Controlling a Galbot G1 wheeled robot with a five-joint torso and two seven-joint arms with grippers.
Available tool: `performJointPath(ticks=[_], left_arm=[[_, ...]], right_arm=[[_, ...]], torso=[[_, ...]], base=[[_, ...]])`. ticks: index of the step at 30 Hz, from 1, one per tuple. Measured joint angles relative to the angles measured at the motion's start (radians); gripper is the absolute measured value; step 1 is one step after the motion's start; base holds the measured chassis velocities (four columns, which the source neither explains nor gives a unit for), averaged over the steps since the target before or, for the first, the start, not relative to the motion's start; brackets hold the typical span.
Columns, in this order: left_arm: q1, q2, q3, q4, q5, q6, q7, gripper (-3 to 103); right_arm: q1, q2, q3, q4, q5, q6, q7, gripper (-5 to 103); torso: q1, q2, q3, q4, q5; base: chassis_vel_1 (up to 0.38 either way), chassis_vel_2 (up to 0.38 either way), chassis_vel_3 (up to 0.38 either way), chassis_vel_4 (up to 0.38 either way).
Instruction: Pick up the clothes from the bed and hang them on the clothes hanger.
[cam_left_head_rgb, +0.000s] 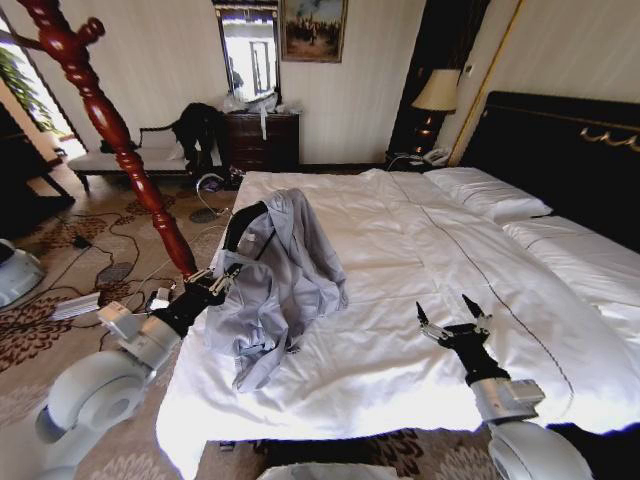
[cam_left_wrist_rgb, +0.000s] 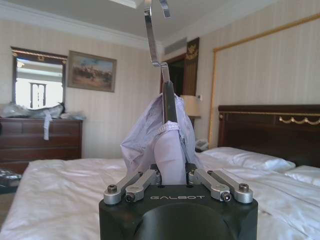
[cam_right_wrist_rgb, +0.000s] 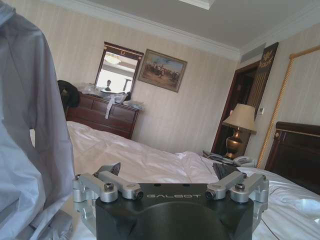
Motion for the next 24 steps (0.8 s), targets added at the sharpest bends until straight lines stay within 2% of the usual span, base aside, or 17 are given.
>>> performJointPath(ticks=[3,4,7,8,11,12,15,16,19,24], left_arm=[[-0.032,0.015,-0.022,-0.019,-0.04,0.029,-0.092,18],[-0.032,0.015,-0.022,-0.019,-0.04,0.029,-0.092,18],[-0.035,0.034,-0.065,-0.053,-0.092,0.066,-0.179,18],[-0.035,0.034,-0.065,-0.053,-0.092,0.066,-0.179,18],[-0.052,0.067,-0.125,-0.07,-0.221,0.124,-0.255,18],[-0.052,0.067,-0.125,-0.07,-0.221,0.124,-0.255,18],[-0.112,0.11,-0.179,-0.071,-0.421,0.191,-0.336,18],[-0.112,0.11,-0.179,-0.071,-0.421,0.191,-0.336,18],[-0.151,0.165,-0.237,-0.068,-0.51,0.222,-0.35,18],[-0.154,0.21,-0.286,-0.047,-0.558,0.243,-0.357,18]], right_arm=[[0.0,-0.001,0.0,0.0,0.001,0.0,0.0,100],[0.0,-0.001,0.0,0.0,0.001,0.0,0.0,100],[0.001,-0.001,-0.001,0.0,0.001,-0.001,0.0,100],[0.001,-0.001,-0.001,0.0,0.001,-0.001,0.0,100],[0.001,-0.001,-0.001,0.0,0.001,-0.001,0.0,100],[0.001,-0.001,-0.001,0.0,0.001,-0.001,0.0,100],[0.001,-0.002,-0.001,0.0,0.002,-0.001,0.0,100],[0.001,-0.002,-0.001,0.0,0.002,-0.001,0.0,100],[0.001,-0.002,-0.001,0.0,0.002,-0.002,0.001,100],[0.001,-0.002,-0.001,0.0,0.002,-0.002,0.001,100]], torso=[[0.0,0.0,0.0,-0.0001,0.0],[0.0,0.0,0.0,-0.0001,0.0],[0.0,0.0,0.0,0.0001,0.0],[0.0,0.0,0.0,0.0001,0.0],[0.0,0.0,0.0,0.0001,0.0],[0.0,0.0,0.0,0.0001,0.0],[0.0,0.0,0.0,-0.0001,-0.0002],[0.0,0.0,0.0,-0.0001,-0.0002],[0.0,0.0,0.0,-0.0001,0.0001],[0.0,0.0,0.0,0.0001,0.0]], base=[[0.0,0.0,0.0,0.0],[0.0,0.0,0.0,0.0],[0.0,0.0,0.0,0.0],[0.0,0.0,0.0,0.0],[0.0,0.0,0.0,0.0],[0.0,0.0,0.0,0.0],[0.0,0.0,0.0,0.0],[0.0,0.0,0.0,0.0],[0.0,0.0,0.0,0.0],[0.0,0.0,0.0,0.0]])
